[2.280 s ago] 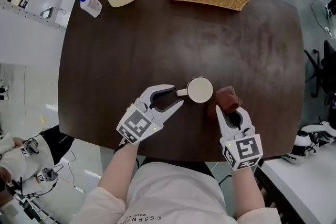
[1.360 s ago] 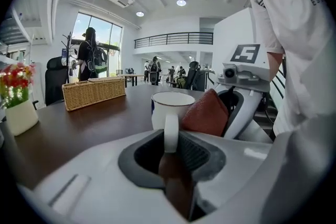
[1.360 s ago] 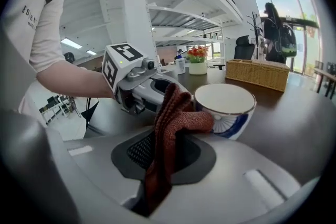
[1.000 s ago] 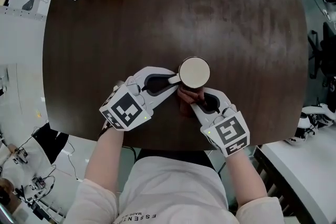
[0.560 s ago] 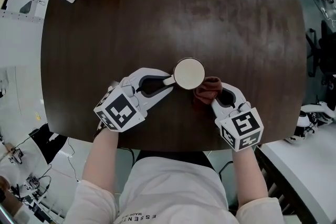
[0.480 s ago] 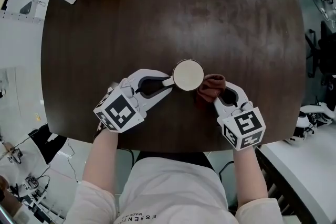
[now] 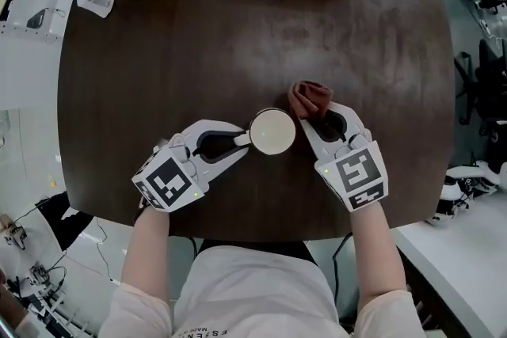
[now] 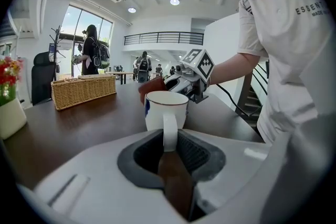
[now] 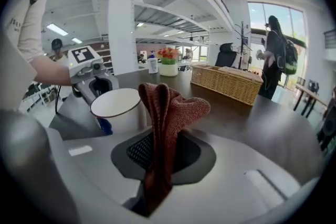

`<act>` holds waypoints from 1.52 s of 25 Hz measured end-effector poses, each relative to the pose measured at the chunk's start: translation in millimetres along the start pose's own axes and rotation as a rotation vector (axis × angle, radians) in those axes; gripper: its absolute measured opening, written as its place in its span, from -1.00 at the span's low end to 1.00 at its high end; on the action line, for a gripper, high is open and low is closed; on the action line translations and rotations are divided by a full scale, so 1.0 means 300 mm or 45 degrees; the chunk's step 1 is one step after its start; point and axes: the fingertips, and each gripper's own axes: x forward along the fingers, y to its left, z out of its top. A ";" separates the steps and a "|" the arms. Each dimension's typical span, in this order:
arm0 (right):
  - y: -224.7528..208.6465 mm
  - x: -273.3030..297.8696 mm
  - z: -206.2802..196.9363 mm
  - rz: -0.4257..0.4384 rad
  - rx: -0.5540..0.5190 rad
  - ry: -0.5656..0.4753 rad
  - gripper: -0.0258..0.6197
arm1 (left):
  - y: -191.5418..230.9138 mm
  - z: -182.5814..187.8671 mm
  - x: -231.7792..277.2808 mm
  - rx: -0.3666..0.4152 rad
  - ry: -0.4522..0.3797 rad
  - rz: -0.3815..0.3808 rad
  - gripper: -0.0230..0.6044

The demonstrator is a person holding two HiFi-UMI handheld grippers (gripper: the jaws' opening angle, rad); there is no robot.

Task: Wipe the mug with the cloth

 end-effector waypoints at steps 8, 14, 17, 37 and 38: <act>0.088 0.021 -0.054 0.172 -0.152 0.084 -0.67 | 0.028 0.008 -0.002 -0.092 -0.029 0.053 -0.69; 0.142 -0.018 -0.089 0.167 -0.248 0.143 -0.67 | 0.030 -0.005 0.000 -0.112 -0.018 0.095 -0.69; 0.165 -0.034 -0.107 0.161 -0.203 0.155 -0.66 | 0.030 -0.004 0.000 -0.116 -0.020 0.107 -0.69; 0.050 -0.074 0.008 0.316 -0.405 0.059 -0.66 | 0.049 0.003 -0.009 -0.020 -0.024 -0.015 -0.68; 0.038 -0.048 0.037 0.347 -0.416 0.038 -0.66 | 0.055 0.007 -0.012 -0.017 -0.030 -0.026 -0.68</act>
